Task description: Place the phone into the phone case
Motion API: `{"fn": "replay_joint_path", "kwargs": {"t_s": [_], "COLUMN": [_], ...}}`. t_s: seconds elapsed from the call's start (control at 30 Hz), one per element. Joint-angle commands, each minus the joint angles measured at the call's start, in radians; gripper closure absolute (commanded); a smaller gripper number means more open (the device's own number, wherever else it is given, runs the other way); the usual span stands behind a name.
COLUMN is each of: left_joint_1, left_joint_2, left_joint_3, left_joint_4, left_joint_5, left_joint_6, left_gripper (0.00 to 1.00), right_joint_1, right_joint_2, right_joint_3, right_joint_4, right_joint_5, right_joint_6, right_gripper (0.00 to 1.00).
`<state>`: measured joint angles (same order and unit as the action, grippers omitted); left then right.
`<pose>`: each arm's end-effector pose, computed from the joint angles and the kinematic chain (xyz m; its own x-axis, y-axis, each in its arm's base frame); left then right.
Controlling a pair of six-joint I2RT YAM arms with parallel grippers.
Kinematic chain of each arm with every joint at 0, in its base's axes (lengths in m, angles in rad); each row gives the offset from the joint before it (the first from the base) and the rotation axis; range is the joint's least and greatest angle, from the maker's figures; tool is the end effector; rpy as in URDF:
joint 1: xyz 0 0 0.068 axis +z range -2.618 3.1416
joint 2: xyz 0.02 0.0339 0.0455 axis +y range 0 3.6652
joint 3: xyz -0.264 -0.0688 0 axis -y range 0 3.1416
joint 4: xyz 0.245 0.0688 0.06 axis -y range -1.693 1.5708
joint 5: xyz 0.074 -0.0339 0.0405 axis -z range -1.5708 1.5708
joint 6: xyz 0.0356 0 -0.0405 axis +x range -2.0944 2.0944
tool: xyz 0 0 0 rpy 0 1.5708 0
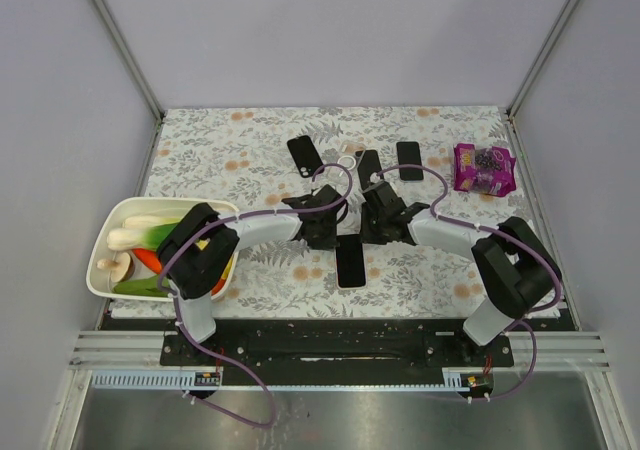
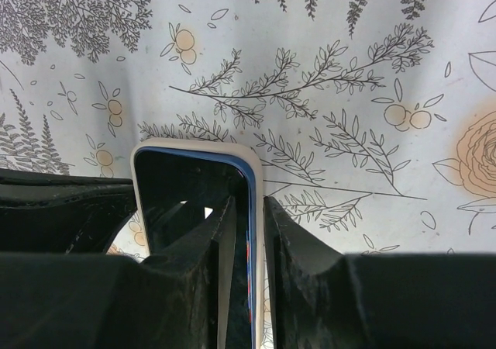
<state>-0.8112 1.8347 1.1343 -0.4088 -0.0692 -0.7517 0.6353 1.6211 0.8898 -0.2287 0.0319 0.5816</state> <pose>0.2522 -0.2620 0.1583 -0.9299 -0.0101 -0.3676 0.0919 0.9615 -0.2589 0.2571 0.1881 0.1684 -0.8687 0.0417 -0.4936 -0.1211 0.9483 0.2932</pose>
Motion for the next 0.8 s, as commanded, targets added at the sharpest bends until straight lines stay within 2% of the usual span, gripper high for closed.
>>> {"fn": "replay_joint_path", "kwargs": {"t_s": [0.0, 0.43, 0.77], "left_joint_1": [0.009, 0.014, 0.021], "left_joint_2": [0.028, 0.061, 0.081], "left_joint_3": [0.022, 0.050, 0.071], "left_joint_4": [0.019, 0.028, 0.033], "left_joint_5": [0.008, 0.025, 0.032], "left_joint_6": [0.018, 0.014, 0.011], "left_gripper": [0.91, 0.92, 0.92], "right_joint_1": [-0.006, -0.002, 0.070], "right_joint_2": [0.022, 0.054, 0.126], "right_joint_3": [0.035, -0.040, -0.032], "right_joint_4": [0.017, 0.023, -0.060], "right_joint_5": [-0.021, -0.027, 0.043], "right_joint_6": [0.000, 0.043, 0.090], "right_gripper": [0.71, 0.84, 0.92]}}
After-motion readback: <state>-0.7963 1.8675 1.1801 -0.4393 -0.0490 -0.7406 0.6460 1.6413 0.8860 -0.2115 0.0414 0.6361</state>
